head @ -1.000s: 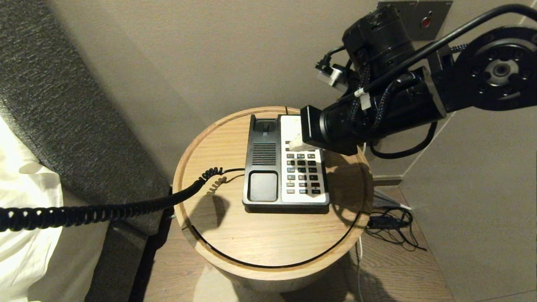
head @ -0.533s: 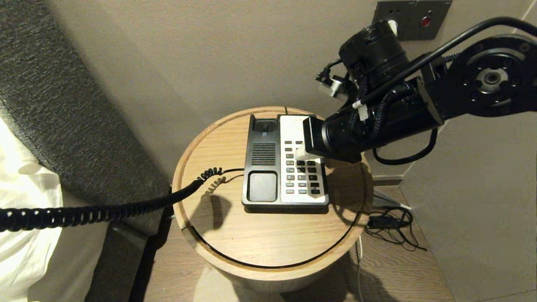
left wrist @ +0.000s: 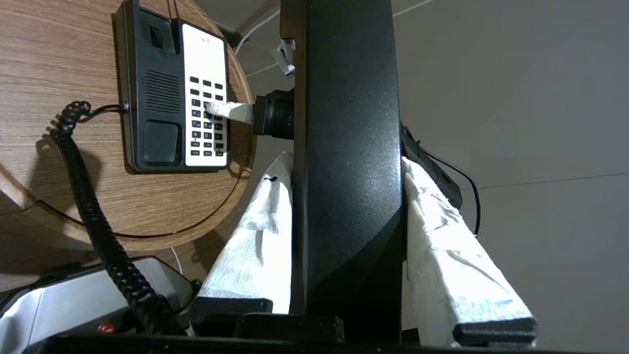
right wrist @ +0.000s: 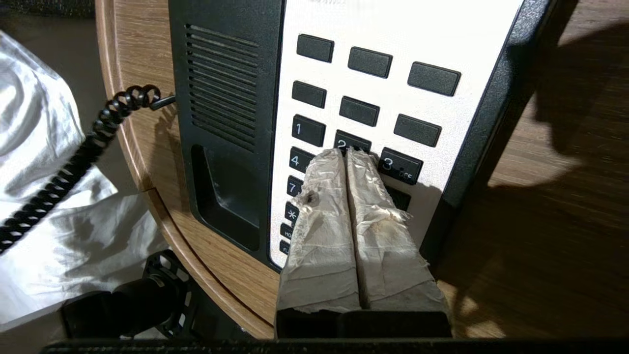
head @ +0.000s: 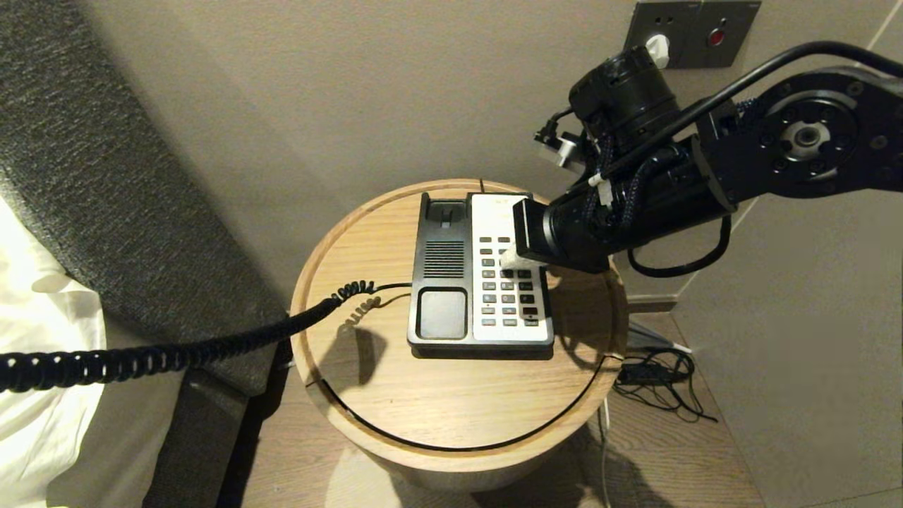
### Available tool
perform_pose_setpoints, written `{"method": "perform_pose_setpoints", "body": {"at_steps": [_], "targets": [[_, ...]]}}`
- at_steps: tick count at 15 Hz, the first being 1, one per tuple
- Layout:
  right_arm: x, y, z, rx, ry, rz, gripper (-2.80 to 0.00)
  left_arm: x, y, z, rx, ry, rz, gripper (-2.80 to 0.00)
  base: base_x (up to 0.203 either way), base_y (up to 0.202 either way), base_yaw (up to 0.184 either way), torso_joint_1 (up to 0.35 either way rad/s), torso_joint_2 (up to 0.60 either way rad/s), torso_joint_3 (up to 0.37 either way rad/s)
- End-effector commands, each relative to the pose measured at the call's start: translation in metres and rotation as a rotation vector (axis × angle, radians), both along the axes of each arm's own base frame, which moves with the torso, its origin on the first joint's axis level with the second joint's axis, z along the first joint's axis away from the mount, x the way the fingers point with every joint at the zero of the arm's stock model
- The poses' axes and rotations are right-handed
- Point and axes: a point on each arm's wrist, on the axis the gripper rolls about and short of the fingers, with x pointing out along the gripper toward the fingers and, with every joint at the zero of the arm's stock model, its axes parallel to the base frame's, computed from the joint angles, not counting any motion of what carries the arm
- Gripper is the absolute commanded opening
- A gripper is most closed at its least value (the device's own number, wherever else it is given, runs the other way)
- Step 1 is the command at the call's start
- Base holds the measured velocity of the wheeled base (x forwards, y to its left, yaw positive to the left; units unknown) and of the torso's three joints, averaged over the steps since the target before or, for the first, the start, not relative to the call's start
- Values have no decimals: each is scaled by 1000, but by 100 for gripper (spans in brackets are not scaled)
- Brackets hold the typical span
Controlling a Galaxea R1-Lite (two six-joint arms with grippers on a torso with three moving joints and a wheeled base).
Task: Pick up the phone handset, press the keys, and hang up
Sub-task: Dial the number
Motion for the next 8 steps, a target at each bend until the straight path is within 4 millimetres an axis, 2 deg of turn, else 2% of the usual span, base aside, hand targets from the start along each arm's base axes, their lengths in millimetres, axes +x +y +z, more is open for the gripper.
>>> {"method": "perform_pose_setpoints", "body": {"at_steps": [1, 8], "targets": [[0, -1, -1, -3, 9, -3, -280, 1, -1, -2, 4, 13, -1, -280, 0, 0, 0, 0, 0, 0], [3, 1, -10, -27, 23, 4, -280, 1, -1, -3, 3, 12, -2, -280, 0, 0, 0, 0, 0, 0]]}}
